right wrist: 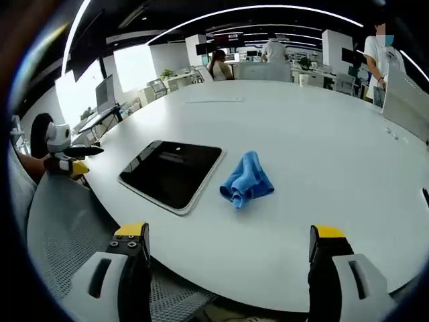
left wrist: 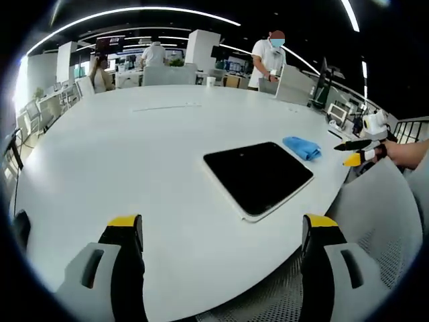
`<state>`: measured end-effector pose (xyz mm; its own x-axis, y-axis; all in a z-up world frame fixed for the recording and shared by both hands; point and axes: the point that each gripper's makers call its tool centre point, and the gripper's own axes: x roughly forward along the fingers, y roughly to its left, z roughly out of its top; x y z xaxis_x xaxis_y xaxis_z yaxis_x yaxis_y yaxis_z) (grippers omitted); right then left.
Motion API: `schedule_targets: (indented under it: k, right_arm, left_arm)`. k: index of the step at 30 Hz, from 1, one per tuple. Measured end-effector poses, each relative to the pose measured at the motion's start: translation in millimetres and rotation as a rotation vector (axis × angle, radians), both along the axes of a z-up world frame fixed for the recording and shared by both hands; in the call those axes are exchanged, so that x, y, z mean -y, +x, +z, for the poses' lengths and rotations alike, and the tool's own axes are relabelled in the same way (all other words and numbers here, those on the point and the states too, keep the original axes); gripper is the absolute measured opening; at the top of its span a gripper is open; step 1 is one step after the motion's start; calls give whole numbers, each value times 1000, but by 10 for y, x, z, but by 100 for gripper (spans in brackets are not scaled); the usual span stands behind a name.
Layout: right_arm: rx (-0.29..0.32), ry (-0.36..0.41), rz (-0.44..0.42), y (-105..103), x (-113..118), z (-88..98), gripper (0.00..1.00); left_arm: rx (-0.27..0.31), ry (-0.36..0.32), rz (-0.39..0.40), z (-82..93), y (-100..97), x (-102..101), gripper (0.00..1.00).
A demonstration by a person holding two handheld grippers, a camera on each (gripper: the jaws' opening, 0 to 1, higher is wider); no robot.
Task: Wipe the mirror surface with the cleaning cloth until all visible marks leave the cleaned area.
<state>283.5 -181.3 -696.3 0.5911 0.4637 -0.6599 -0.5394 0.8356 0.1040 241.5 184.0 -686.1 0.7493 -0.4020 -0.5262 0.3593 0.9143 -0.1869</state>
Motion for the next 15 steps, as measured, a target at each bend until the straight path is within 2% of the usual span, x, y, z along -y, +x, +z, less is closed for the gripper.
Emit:
schedule_targets:
  k: [8,10,15]
  right_arm:
    - [-14,5,-1,-24,-36,-37,98]
    - [-17,6,-1,-31,-48,-27,94]
    - [-21,9,1,-31,-68,6,94]
  left_arm:
    - [-9,7,-2,-13,-11,-3,97]
    - [-12,11,-5,-17,-18,1,98]
    - [-13,2,3,-14,-23,-4,98]
